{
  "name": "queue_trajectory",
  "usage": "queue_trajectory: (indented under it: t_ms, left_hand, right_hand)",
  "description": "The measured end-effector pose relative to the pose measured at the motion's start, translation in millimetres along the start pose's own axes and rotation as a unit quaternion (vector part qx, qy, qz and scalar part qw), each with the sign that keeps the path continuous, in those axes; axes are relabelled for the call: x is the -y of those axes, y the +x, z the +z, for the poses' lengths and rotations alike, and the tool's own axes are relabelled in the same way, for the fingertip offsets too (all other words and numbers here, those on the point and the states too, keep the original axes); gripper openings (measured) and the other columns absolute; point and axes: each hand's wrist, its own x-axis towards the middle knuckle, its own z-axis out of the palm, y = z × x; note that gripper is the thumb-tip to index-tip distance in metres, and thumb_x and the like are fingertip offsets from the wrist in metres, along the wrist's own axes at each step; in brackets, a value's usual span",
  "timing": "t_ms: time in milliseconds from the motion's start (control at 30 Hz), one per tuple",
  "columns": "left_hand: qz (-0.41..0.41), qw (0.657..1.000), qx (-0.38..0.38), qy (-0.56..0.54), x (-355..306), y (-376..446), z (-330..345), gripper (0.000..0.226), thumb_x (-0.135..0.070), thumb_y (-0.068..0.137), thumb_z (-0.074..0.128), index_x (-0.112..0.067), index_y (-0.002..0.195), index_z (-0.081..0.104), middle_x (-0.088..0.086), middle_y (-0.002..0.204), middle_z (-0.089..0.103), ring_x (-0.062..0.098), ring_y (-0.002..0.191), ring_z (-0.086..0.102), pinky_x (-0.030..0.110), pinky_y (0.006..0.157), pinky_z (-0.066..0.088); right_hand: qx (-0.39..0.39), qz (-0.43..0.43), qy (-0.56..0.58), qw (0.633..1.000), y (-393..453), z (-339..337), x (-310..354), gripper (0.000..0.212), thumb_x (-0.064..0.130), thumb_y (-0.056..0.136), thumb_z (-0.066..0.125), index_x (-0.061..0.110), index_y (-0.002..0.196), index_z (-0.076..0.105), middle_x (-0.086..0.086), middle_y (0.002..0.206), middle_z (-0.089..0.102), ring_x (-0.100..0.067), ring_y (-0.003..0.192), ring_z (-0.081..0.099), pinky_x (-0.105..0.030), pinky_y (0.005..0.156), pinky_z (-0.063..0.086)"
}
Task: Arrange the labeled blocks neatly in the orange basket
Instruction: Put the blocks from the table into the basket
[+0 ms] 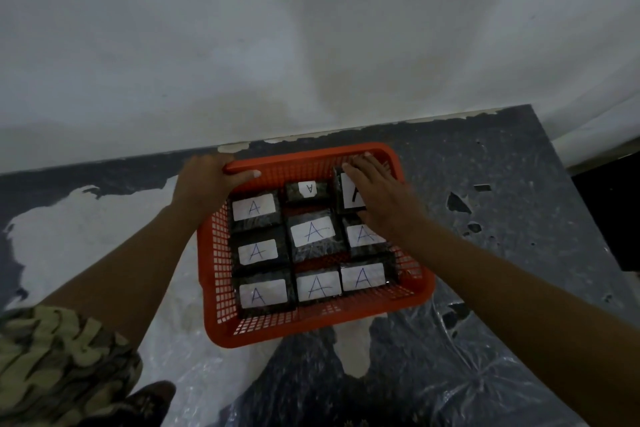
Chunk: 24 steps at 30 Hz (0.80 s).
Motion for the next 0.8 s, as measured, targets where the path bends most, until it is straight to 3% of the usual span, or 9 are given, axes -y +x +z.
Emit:
queue_trajectory:
  t_ms: [167,367,533,633,800]
  left_hand:
    - [-0.001,1.000,0.002,0.004,0.0,0.8,-0.5,0.047,-0.063,0.081,0.058,-0.017,0.082,0.064,0.003,0.070,0.065,0.017,0.056,0.062,0.027,0.059,0.049]
    - [0.004,1.000,0.003,-0.002,-0.4,0.2,-1.2,0.039,-0.064,0.080,0.058,-0.025,0.077,0.059,-0.001,0.067,0.062,0.014,0.055,0.061,0.023,0.056,0.043]
    - [0.006,1.000,-0.006,-0.002,0.7,0.0,0.1,0.042,-0.066,0.080,0.057,-0.025,0.070,0.056,-0.004,0.063,0.059,0.010,0.053,0.059,0.022,0.054,0.042]
    - [0.001,1.000,-0.005,0.000,-0.1,0.5,-0.1,0.043,-0.067,0.079,0.057,-0.025,0.069,0.056,-0.005,0.061,0.058,0.010,0.052,0.058,0.022,0.054,0.042]
    - [0.005,1.000,-0.004,0.002,1.5,1.3,1.3,0.045,-0.065,0.080,0.058,-0.020,0.074,0.060,-0.003,0.064,0.060,0.012,0.054,0.060,0.024,0.057,0.044]
  right_hand:
    - [0.006,0.018,-0.011,1.000,1.3,5.0,0.0,0.086,0.014,0.084,0.075,0.019,0.155,0.025,-0.004,0.161,0.031,-0.024,0.150,0.024,-0.053,0.110,0.037]
    - [0.082,0.019,0.004,0.996,8.2,17.8,-3.9,0.090,0.010,0.087,0.068,0.018,0.157,0.012,-0.007,0.167,0.010,-0.023,0.153,0.009,-0.048,0.119,0.021]
    - [0.110,0.022,0.094,0.989,3.9,19.2,-4.3,0.078,0.047,0.099,0.048,0.015,0.158,0.007,-0.008,0.167,-0.002,-0.024,0.154,-0.003,-0.043,0.123,0.004]
    - [0.083,0.031,0.110,0.990,2.5,21.4,1.5,0.068,0.042,0.104,0.041,0.015,0.158,0.010,-0.010,0.167,-0.001,-0.025,0.154,-0.004,-0.034,0.119,-0.003]
    - [0.087,0.062,0.198,0.974,4.6,22.0,5.0,0.067,0.035,0.102,0.050,0.015,0.157,0.017,-0.007,0.167,0.000,-0.023,0.154,-0.004,-0.033,0.121,-0.001]
